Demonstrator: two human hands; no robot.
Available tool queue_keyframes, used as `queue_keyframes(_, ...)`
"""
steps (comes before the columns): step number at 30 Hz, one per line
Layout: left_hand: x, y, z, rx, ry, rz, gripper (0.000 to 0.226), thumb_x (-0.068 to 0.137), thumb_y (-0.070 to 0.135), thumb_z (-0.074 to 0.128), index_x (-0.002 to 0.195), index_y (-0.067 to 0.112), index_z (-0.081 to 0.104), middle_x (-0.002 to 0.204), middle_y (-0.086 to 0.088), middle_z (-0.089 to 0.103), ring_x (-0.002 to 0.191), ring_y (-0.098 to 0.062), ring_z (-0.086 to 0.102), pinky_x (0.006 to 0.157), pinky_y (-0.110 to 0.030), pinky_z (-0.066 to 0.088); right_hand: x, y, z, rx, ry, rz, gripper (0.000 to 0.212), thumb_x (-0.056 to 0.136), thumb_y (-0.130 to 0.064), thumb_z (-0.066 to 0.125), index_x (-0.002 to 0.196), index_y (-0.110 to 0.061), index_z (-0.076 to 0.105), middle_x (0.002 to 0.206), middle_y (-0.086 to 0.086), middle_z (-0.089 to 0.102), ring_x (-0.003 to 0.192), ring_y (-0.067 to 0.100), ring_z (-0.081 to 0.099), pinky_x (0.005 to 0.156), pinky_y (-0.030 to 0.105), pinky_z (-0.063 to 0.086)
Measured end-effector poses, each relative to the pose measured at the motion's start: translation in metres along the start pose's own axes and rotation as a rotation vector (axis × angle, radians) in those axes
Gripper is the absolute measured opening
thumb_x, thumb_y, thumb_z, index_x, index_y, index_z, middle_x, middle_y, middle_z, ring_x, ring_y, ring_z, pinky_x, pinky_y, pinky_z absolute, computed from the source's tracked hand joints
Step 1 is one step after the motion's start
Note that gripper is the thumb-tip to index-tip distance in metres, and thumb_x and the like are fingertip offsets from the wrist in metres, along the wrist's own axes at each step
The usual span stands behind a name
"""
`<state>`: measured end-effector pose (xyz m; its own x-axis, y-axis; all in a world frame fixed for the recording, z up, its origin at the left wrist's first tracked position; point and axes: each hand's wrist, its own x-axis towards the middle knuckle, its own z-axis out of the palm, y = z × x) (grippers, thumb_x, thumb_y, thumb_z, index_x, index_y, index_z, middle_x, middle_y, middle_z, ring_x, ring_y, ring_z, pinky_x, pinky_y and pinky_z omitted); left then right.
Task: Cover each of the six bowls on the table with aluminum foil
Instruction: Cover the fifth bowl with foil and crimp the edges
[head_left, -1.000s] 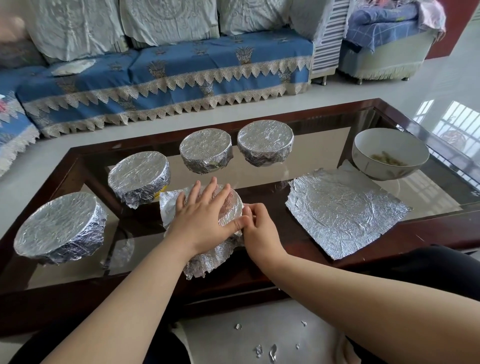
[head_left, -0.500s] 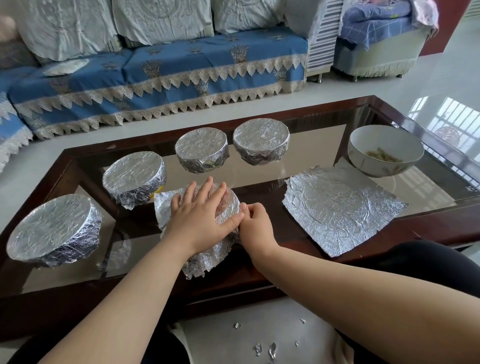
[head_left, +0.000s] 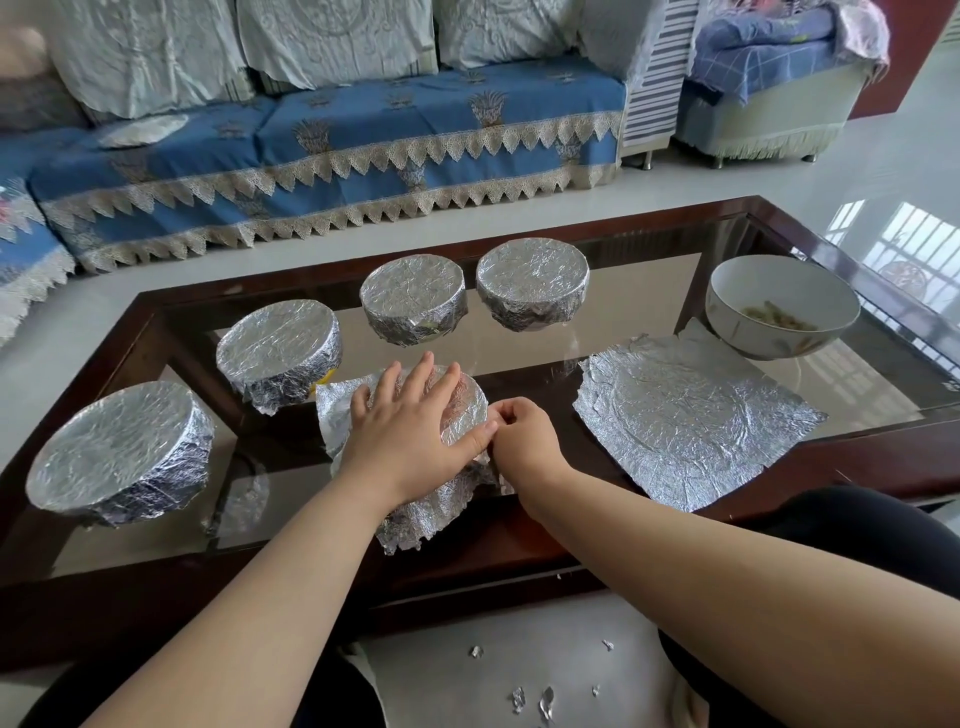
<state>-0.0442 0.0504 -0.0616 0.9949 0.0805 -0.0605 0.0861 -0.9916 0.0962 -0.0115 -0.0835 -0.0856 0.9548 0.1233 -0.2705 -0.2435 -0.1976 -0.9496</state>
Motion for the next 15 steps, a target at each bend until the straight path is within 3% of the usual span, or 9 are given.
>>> queue_keyframes(7, -0.001, 0.001, -0.001, -0.023, 0.006, -0.014, 0.091, 0.076, 0.084, 0.006, 0.157, 0.041, 0.008, 0.167, 0.008, -0.003, 0.153, -0.024, -0.002, 0.120, -0.055, 0.002, 0.005, 0.000, 0.001, -0.301, 0.040, -0.182, 0.010, 0.092, -0.010, 0.046, 0.088, -0.016, 0.052, 0.088, -0.001, 0.059, 0.080, 0.016, 0.054, 0.070, 0.030, 0.042)
queue_keyframes(12, 0.000, 0.004, -0.002, -0.007, 0.011, -0.031, 0.070, 0.095, 0.069, 0.017, 0.158, 0.038, 0.008, 0.167, 0.006, -0.003, 0.153, -0.026, -0.002, 0.120, -0.056, 0.003, 0.016, 0.001, -0.005, -0.353, 0.057, -0.188, 0.024, 0.096, -0.020, 0.046, 0.074, -0.018, 0.056, 0.068, -0.007, 0.058, 0.064, 0.011, 0.049, 0.065, 0.024, 0.035)
queue_keyframes(15, 0.001, 0.006, -0.003, -0.005, 0.012, -0.068, 0.066, 0.099, 0.061, 0.023, 0.158, 0.037, 0.006, 0.167, 0.004, -0.004, 0.153, -0.027, -0.001, 0.120, -0.057, 0.004, 0.008, -0.003, -0.006, -0.257, 0.068, -0.158, 0.024, 0.098, -0.035, 0.045, 0.087, -0.017, 0.058, 0.080, -0.007, 0.066, 0.078, 0.012, 0.059, 0.069, 0.025, 0.037)
